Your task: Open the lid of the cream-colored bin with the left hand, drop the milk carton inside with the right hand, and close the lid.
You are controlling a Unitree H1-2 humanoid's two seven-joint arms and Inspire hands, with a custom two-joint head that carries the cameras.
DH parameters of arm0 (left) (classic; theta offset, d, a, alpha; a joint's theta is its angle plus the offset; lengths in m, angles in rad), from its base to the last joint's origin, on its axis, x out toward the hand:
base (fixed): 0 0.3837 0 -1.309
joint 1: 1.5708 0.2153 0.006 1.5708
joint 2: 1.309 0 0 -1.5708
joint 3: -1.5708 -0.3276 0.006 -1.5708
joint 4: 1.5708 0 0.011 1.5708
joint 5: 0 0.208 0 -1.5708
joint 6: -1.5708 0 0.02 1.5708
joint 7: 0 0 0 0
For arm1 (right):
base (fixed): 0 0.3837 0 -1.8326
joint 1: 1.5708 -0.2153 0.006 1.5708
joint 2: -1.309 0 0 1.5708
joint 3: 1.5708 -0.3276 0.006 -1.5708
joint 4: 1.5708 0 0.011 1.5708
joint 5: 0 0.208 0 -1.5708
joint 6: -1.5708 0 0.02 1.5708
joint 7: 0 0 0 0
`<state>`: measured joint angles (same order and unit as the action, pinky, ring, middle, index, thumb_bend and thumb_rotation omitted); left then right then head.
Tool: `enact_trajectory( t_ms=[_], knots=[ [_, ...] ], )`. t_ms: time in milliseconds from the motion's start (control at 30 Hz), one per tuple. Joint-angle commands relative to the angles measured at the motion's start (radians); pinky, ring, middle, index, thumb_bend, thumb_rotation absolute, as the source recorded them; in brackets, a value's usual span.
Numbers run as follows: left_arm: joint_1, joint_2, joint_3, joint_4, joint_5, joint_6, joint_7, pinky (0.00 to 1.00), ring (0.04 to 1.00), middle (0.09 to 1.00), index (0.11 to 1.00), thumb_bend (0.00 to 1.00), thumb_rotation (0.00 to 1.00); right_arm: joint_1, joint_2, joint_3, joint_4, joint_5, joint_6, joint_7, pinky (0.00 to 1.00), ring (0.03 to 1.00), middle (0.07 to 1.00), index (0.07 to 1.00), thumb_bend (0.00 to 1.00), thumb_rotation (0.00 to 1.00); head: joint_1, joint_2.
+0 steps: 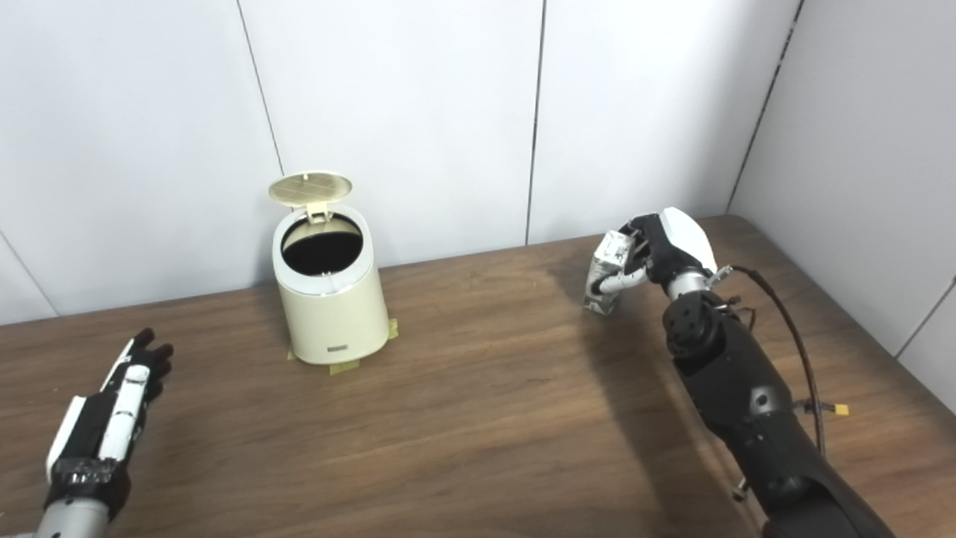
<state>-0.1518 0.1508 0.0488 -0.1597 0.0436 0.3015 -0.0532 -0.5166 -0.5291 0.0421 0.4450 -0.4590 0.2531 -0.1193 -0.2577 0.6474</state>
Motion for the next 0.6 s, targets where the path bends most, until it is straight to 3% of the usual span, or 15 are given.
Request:
enact_trajectory(
  t_ms=[0, 233, 567],
  knots=[
    [-0.024, 0.012, -0.002, -0.028, 0.001, -0.021, -0.005, 0.98, 0.958, 0.939, 0.997, 0.52, 0.92, -0.045, -0.019, -0.014, -0.015, -0.003, -0.047, -0.038, 0.44, 0.483, 0.477, 0.492, 0.53, 0.0, 0.003, 0.001],
    [-0.023, 0.015, -0.007, -0.026, 0.008, -0.026, -0.005, 1.0, 0.965, 0.941, 0.999, 0.52, 0.93, -0.019, 0.003, -0.04, -0.087, -0.001, -0.123, -0.102, 0.42, 0.437, 0.494, 0.488, 0.52, 0.0, 0.008, 0.001],
    [-0.024, 0.001, -0.02, -0.003, 0.003, -0.042, 0.003, 1.0, 0.955, 0.932, 0.998, 0.5, 0.93, -0.015, 0.07, -0.027, -0.269, 0.0, -0.196, -0.092, 0.41, 0.434, 0.495, 0.49, 0.52, 0.0, 0.039, -0.006]
  ],
)
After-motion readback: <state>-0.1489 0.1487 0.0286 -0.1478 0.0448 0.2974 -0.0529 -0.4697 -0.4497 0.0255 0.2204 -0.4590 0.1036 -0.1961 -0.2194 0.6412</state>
